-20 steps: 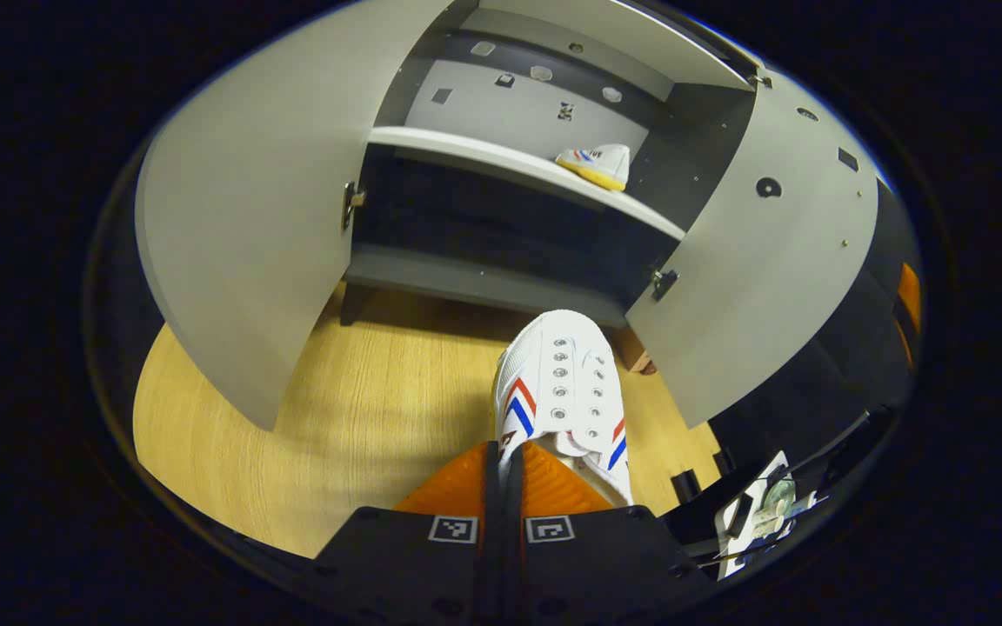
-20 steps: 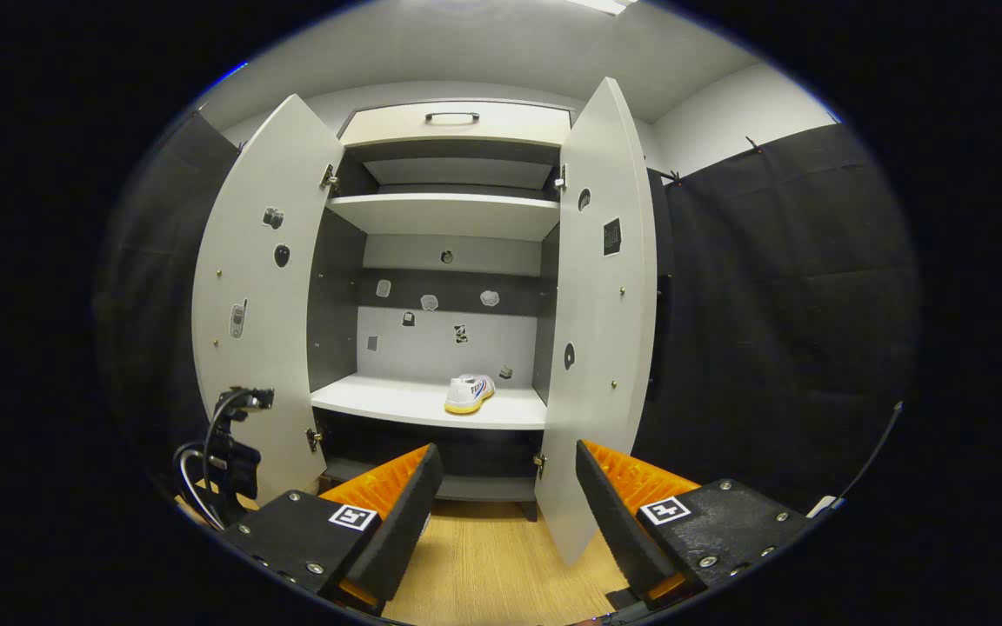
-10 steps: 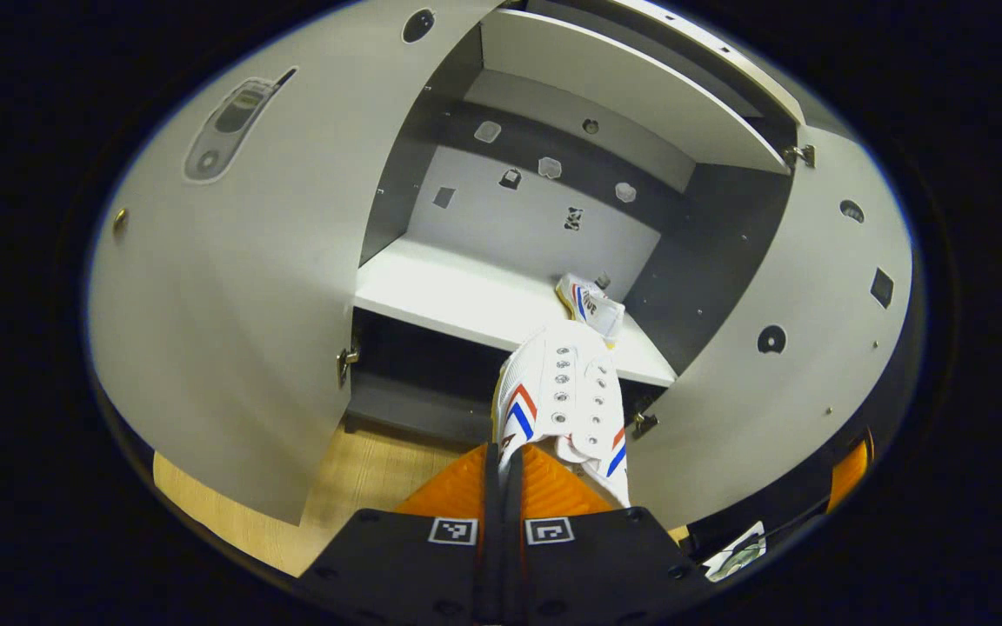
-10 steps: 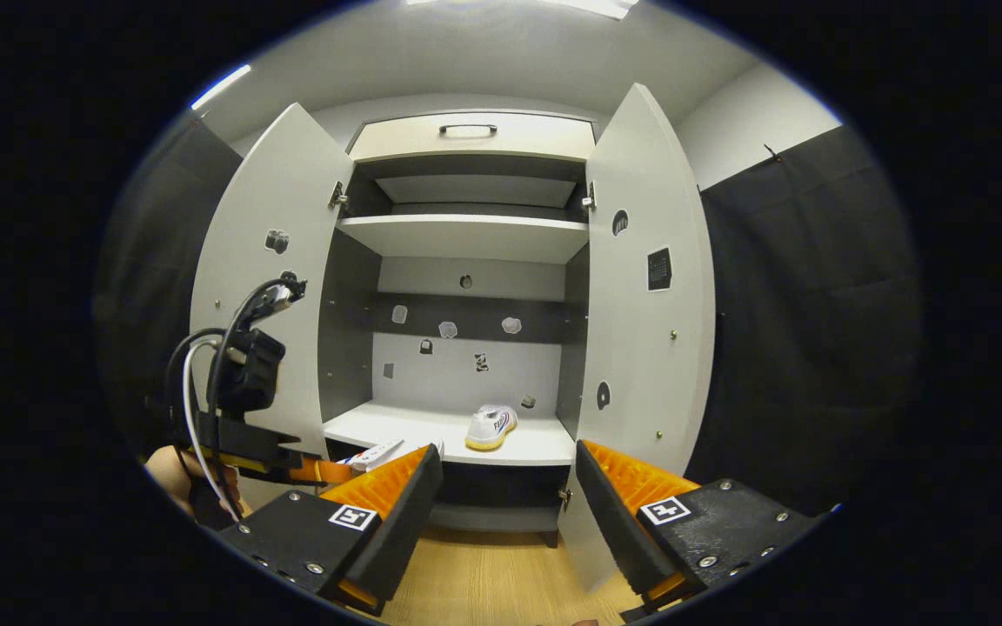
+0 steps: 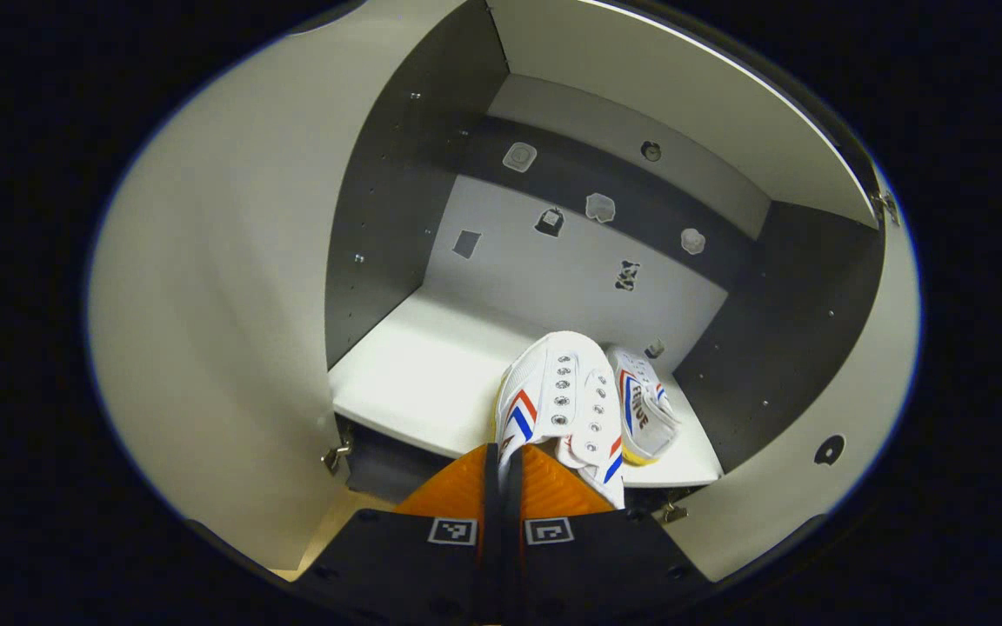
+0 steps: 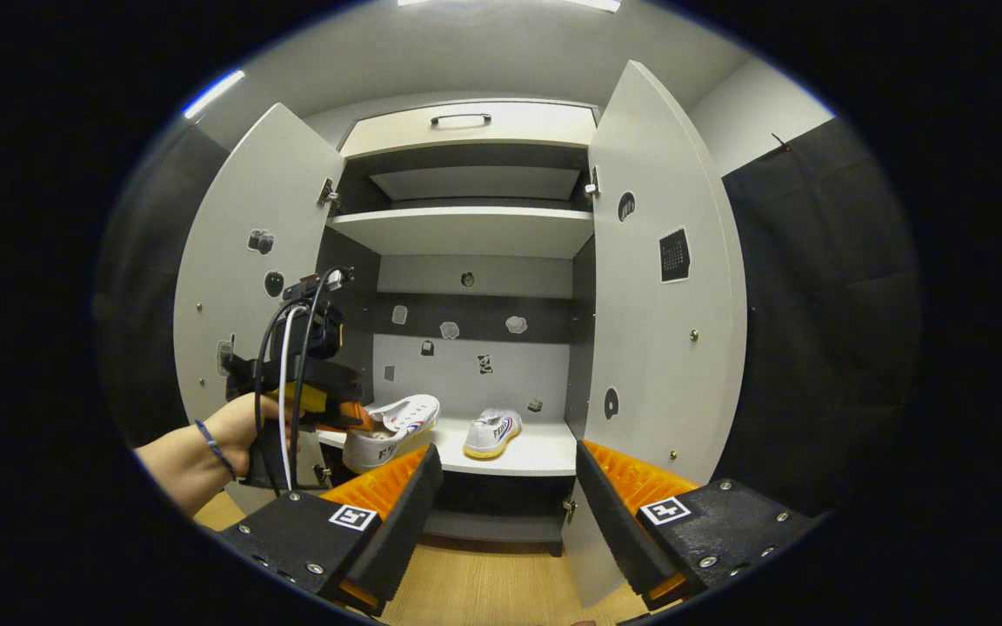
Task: Grab one shoe with the right hand and put it into the shoe cabinet, grab the other shoe with the left hand and put it into the shoe cabinet; then close the right door with the right hand and the left door with the left hand.
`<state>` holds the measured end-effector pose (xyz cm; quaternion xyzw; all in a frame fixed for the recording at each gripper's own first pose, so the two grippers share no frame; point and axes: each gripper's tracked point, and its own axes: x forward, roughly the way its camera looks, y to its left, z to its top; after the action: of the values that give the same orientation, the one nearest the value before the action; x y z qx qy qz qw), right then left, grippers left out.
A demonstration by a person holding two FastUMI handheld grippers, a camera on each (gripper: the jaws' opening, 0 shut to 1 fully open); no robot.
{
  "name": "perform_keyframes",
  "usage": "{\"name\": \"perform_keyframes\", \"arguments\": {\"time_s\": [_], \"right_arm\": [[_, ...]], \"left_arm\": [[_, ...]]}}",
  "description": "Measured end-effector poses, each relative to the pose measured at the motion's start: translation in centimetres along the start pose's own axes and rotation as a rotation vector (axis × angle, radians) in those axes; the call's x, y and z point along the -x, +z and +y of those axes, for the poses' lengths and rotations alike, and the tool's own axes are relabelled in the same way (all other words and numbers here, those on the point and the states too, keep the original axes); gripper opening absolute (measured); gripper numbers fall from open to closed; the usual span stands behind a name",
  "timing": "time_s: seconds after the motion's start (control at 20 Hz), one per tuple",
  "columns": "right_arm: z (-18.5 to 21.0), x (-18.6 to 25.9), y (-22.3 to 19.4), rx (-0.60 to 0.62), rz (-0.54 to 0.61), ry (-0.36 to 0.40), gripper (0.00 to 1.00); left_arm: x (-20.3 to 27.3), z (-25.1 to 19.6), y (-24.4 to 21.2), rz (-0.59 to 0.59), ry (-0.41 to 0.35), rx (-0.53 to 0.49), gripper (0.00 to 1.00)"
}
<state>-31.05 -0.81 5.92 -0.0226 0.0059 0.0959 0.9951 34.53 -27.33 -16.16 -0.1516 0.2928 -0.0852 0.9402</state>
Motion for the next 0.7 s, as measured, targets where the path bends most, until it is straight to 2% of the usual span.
{"name": "perform_keyframes", "arguments": {"time_s": [0.3, 0.5, 0.65, 0.7], "right_arm": [[-3.1, -0.4, -1.2, -0.002, 0.025, -0.031, 0.94], [-4.0, -0.2, -1.5, 0.01, 0.034, -0.032, 0.94], [-3.9, -0.3, -1.7, 0.019, 0.025, -0.025, 0.94], [-3.9, 0.0, -1.6, 0.018, 0.024, -0.025, 0.94]], "left_arm": [[-6.8, -1.0, 3.3, 0.02, 0.032, 0.011, 0.06], [-9.8, -0.9, 2.1, 0.076, 0.055, -0.007, 0.06], [-10.2, 0.4, 0.2, 0.11, 0.087, -0.014, 0.07], [-10.3, 0.0, 0.7, 0.076, 0.055, -0.01, 0.07]]}}
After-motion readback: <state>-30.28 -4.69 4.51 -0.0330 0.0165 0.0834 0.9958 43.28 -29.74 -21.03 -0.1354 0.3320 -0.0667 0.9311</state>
